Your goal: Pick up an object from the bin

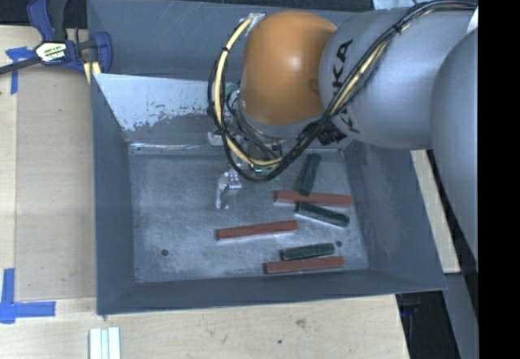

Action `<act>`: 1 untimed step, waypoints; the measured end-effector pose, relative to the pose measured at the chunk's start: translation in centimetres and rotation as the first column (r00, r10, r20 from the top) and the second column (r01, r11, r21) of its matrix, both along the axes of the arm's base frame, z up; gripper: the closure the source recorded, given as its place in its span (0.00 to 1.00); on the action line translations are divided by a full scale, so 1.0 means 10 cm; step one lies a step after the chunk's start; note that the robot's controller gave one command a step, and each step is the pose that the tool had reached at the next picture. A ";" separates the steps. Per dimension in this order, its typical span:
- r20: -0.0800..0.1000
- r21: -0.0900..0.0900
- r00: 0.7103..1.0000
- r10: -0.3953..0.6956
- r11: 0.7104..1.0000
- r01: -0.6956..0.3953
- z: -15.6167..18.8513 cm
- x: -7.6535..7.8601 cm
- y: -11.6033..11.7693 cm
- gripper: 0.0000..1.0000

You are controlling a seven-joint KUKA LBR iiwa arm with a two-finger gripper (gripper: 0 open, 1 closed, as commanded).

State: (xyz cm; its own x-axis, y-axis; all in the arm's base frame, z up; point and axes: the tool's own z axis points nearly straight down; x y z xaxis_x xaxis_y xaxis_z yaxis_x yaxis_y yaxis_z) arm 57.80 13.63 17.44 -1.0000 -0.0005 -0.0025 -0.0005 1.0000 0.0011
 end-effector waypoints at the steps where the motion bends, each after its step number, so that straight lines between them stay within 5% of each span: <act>1: 0.010 0.001 0.998 0.063 0.998 -0.063 -0.18 -0.16 -0.12 0.00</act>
Offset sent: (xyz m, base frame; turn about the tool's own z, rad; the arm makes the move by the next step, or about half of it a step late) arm -0.0525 -0.0422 -0.1044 -0.1994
